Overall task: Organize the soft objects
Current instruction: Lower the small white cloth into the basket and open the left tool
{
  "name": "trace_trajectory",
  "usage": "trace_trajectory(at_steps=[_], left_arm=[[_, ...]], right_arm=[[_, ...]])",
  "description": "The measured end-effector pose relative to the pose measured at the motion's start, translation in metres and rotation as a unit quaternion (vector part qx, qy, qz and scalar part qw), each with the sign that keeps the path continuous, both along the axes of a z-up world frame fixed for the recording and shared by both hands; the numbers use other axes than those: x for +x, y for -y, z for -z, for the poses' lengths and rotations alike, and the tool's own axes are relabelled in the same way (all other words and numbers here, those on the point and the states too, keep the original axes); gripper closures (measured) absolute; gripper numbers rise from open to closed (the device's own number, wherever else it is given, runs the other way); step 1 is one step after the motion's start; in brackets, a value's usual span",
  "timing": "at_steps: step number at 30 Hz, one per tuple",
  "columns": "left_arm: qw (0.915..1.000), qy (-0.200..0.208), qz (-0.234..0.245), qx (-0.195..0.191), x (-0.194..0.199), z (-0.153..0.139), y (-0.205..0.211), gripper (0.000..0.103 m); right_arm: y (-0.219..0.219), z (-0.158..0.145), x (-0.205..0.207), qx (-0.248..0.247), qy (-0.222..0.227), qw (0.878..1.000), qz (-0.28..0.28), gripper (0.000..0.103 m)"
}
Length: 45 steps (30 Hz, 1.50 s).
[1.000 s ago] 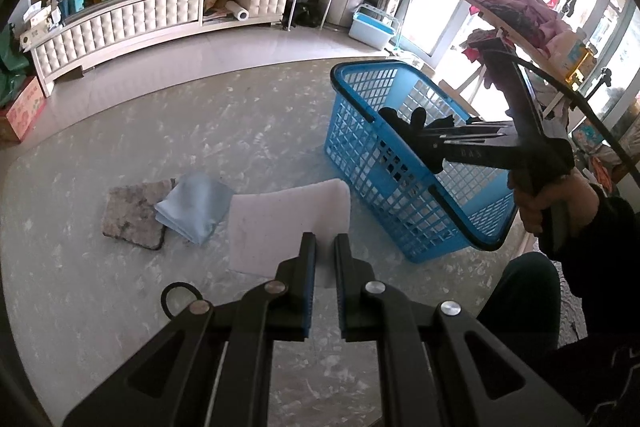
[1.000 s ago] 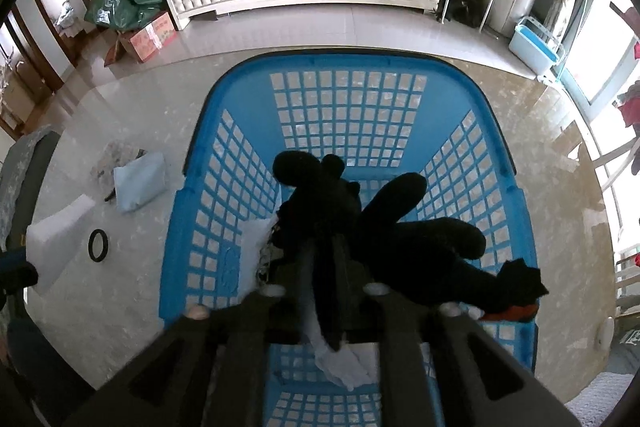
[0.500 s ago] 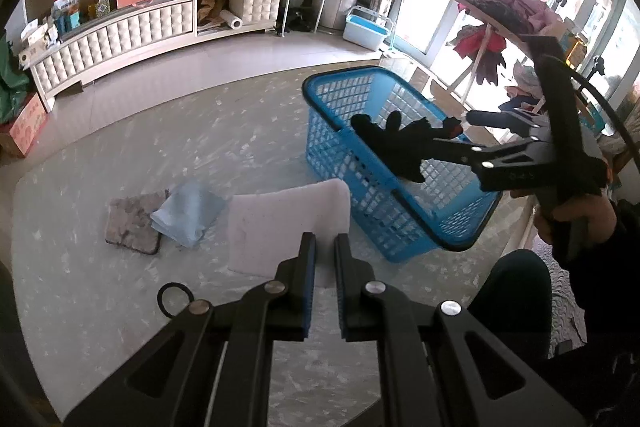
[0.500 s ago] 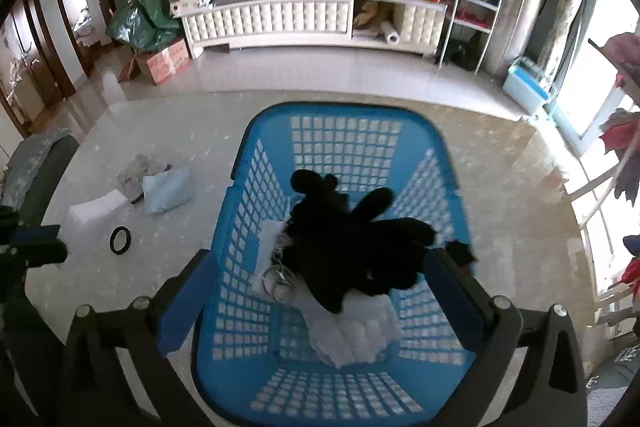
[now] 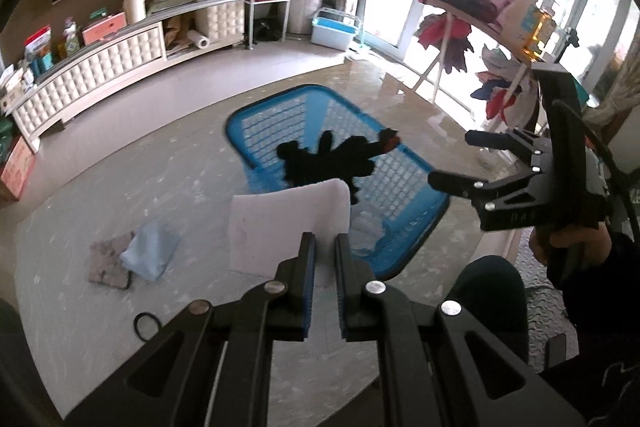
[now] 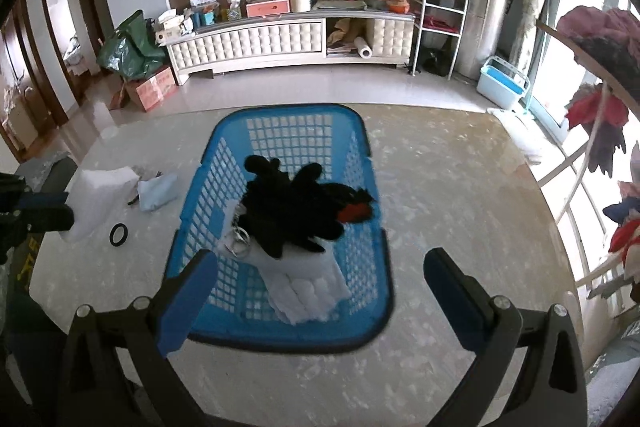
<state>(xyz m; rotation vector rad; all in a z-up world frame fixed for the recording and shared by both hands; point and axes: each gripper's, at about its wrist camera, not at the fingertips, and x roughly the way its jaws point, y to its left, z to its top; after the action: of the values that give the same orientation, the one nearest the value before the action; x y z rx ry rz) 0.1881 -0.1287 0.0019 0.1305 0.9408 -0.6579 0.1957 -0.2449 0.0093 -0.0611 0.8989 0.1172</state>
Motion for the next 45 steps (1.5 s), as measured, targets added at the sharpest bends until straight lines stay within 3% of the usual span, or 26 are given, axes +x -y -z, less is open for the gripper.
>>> trace_trajectory(at_steps=[14, 32, 45], left_arm=[[0.9951, -0.031, 0.078, 0.052, 0.019, 0.031, 0.098, 0.095], [0.9833, -0.087, 0.133, 0.089, 0.052, 0.095, 0.146, 0.094], [0.9784, -0.100, 0.146, 0.107, 0.060, 0.109, 0.164, 0.094]], right_arm=[[0.041, 0.013, -0.012, 0.035, -0.005, 0.999, 0.021, 0.000], [0.062, 0.033, -0.002, 0.068, -0.022, 0.997, 0.037, 0.000], [0.074, 0.042, 0.007, 0.080, -0.026, 0.995, 0.050, 0.000]])
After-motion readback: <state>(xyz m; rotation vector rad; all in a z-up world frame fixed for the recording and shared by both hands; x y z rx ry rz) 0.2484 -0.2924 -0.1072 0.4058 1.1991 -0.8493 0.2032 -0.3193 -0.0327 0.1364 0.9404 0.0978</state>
